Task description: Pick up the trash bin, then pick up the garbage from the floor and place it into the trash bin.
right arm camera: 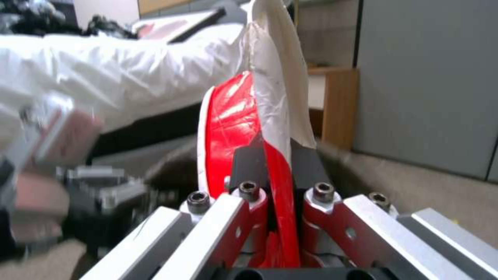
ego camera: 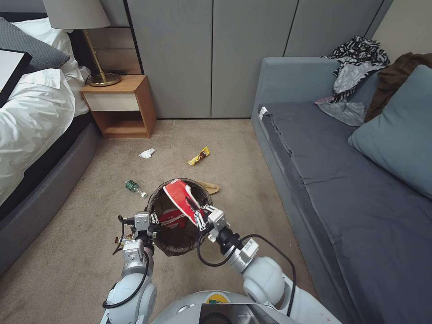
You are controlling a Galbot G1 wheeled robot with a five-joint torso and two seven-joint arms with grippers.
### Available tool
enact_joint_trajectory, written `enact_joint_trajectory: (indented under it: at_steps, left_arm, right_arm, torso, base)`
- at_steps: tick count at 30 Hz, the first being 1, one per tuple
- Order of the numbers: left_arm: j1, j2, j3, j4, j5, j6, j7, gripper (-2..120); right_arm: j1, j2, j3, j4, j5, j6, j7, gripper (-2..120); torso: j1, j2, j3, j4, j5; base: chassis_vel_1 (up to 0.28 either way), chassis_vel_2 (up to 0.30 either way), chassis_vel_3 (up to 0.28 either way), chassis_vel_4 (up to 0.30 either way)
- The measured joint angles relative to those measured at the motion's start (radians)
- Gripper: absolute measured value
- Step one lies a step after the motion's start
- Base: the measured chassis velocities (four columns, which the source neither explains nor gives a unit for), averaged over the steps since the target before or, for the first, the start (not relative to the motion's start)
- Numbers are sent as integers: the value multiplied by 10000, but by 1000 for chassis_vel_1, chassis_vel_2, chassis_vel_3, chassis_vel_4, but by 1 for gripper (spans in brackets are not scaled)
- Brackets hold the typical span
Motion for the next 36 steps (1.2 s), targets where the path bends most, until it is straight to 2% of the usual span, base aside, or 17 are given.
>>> enact_joint_trajectory:
  at_steps: [9,21,24,26,28,29,32,33,36]
  left_arm:
    - [122,-7,107,-290,5,47,-12,3]
    - [180,-38,132,-351,21,41,-43,3]
    - [203,-54,129,-352,32,22,-50,3]
    - [202,-57,129,-352,32,19,-51,3]
    - [200,-65,140,-340,42,15,-53,3]
    - [200,-65,140,-340,42,15,-53,3]
    - [198,-71,148,-296,56,8,-53,3]
    - [198,-71,148,-296,56,8,-53,3]
    - [188,-75,155,-273,62,5,-56,3]
  right_arm:
    - [237,807,-590,-1527,-350,141,164,0]
    - [436,1137,-598,-2076,-516,276,301,0]
    - [462,1176,-615,-2078,-544,264,344,13]
    - [460,1187,-615,-2078,-554,264,349,15]
    - [431,1202,-606,-2078,-581,264,356,27]
    - [431,1202,-606,-2078,-581,264,356,27]
    - [386,1203,-570,-2067,-621,264,357,41]
    - [386,1203,-570,-2067,-621,264,357,41]
    - [380,1190,-537,-2049,-633,265,357,55]
  torso:
    - [0,0,0,0,0]
    - [0,0,0,0,0]
    - [0,0,0,-1,1]
    - [0,0,0,0,1]
    - [0,0,0,0,1]
    - [0,0,0,0,1]
    - [0,0,0,0,1]
    - [0,0,0,0,1]
    - [0,0,0,0,1]
  base:
    - [0,0,0,0]
    - [0,0,0,0]
    - [0,0,0,0]
    - [0,0,0,0]
    - [0,0,0,0]
    - [0,0,0,0]
    - [0,0,0,0]
    - [0,0,0,0]
    - [0,0,0,0]
